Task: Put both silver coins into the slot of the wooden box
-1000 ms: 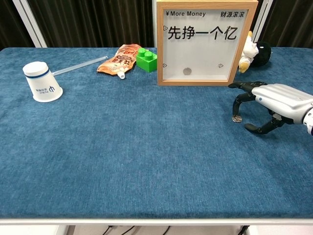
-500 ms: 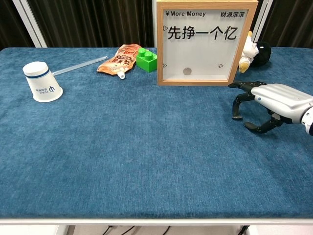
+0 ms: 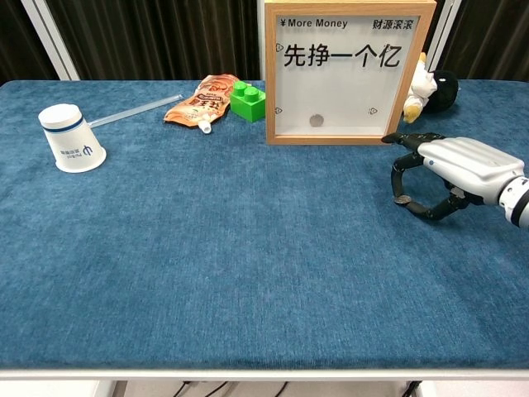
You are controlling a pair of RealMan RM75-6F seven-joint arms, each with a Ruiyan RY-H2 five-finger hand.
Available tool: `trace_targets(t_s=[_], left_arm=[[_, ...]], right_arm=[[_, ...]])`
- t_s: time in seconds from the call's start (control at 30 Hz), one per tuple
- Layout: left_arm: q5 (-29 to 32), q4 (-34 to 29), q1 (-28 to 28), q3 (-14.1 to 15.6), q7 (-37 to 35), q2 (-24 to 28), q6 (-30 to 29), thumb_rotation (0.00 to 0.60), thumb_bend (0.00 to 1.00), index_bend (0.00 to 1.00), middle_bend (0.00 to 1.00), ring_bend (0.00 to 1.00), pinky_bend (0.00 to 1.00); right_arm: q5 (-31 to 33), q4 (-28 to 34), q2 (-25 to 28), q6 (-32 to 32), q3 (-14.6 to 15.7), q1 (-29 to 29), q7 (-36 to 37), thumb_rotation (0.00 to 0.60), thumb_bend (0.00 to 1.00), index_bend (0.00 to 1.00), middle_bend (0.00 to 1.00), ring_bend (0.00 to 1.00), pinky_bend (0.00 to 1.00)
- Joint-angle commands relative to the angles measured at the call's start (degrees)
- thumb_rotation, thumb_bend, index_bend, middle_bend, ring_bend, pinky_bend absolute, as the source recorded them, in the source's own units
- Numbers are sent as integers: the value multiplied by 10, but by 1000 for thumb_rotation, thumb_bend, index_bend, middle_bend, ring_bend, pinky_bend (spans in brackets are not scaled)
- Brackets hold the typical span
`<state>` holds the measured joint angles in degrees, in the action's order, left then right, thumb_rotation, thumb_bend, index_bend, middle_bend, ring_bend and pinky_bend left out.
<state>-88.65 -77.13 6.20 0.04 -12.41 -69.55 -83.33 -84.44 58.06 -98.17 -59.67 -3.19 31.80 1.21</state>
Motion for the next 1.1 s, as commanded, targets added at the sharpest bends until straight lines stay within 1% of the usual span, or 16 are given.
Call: trace_targets(t_s=[0.03,0.13,0.27,0.33,0.43,0.5,0.7,1.1], left_arm=[[0,1,1,0,-2,0,0,600,0,29,7,0,0],[-1,3,1,-1,-5,1,-1,600,0,29,7,0,0],[-1,4,1,-1,-7,0,-2,600,0,29,7,0,0],[-2,4,1,-1,-8,0,-4,600,0,29,7,0,0],[-4,3,1,0,-9,1,-5,600,0,29,7,0,0],[-5,1,1,0,-10,1,-5,600,0,29,7,0,0],[-4,-3,2,0,-5,3,-3,600,0,29,7,0,0],[2,-2,1,-1,7,0,-3,600,0,29,7,0,0]], right_arm=[[0,-3,-2,0,-1,1,-1,600,323,490,17,0,0],[-1,-6,-4,-1,0,1,0,600,324,481,17,0,0],[-6,-8,-4,-5,2,2,6,600,323,411,12,0,0],[-10,-9,-4,-8,3,2,12,600,323,391,10,0,0],[-16,-11,-3,-13,6,2,21,600,324,387,12,0,0],[-19,-12,-2,-16,7,2,26,600,326,400,14,0,0],[-21,-18,-2,-20,8,0,33,600,327,490,19,0,0],[-17,-27,-9,-19,3,2,32,600,329,554,30,0,0]])
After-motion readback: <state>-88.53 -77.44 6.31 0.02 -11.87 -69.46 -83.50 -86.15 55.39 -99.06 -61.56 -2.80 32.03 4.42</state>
